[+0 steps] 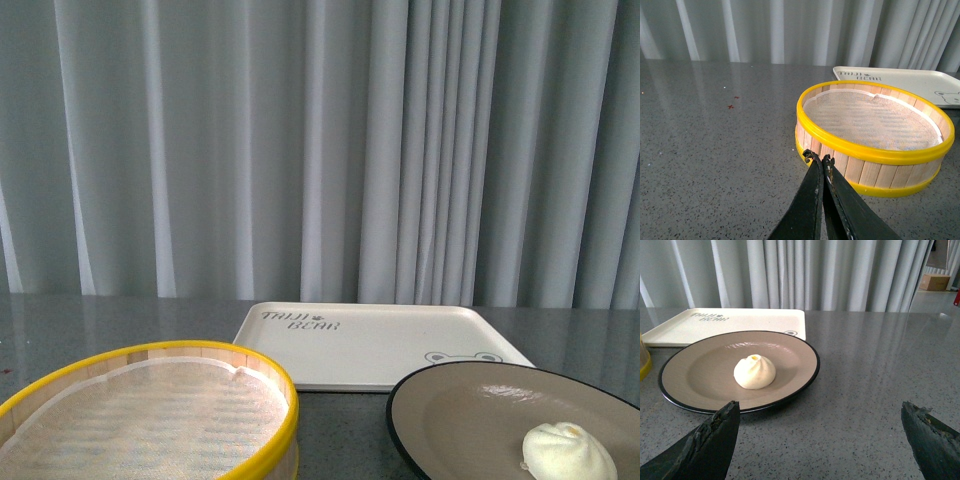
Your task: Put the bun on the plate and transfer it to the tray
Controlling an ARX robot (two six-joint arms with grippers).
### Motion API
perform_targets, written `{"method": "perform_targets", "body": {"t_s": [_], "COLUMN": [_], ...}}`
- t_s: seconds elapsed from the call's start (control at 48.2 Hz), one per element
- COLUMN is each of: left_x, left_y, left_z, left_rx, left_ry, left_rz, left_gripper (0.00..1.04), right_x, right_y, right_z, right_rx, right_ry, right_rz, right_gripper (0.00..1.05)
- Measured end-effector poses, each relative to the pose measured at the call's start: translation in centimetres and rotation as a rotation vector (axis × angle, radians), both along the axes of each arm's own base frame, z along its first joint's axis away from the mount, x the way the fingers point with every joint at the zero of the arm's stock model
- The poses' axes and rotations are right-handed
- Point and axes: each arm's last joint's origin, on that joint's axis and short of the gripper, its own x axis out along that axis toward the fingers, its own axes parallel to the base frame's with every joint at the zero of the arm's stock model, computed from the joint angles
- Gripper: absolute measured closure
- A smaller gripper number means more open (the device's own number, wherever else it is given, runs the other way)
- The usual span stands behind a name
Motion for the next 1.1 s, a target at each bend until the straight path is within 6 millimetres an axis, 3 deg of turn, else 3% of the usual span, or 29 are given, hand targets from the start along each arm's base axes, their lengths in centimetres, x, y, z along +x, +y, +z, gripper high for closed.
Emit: {"method": "perform_targets", "body": {"t_s": [0.145,0.415,0.581,0.664,1.017,1.1], "left_x": [0.0,0.0,0.0,0.0,0.0,0.0], "left_y": [0.0,0.0,0.0,0.0,0.0,0.0], "left_z": [-0.04,-0.04,-0.04,-0.04,-0.04,-0.04], "left_rx": [-0.001,-0.001,-0.001,0.0,0.002,0.002], "left_ry": [0.005,0.005,0.005,0.005,0.005,0.005], "left_rz": [0.0,0.0,0.0,0.0,0.0,0.001], "left_gripper": [0.99,0.55,0.17,0.05,0.07,0.07], "right_x": [0.0,0.0,0.0,0.0,0.0,0.19], "right_y": [0.0,0.0,0.0,0.0,0.0,-0.08], "right_z": [0.0,0.0,0.0,0.0,0.0,0.2], "right_rx": [0.0,0.0,0.0,0.0,0.0,0.105], "right_ry": [0.0,0.0,0.0,0.0,0.0,0.185], "right_rz": [0.0,0.0,0.0,0.0,0.0,-0.15], "right_gripper": [0.09,0.09,0.09,0.09,0.09,0.09]}}
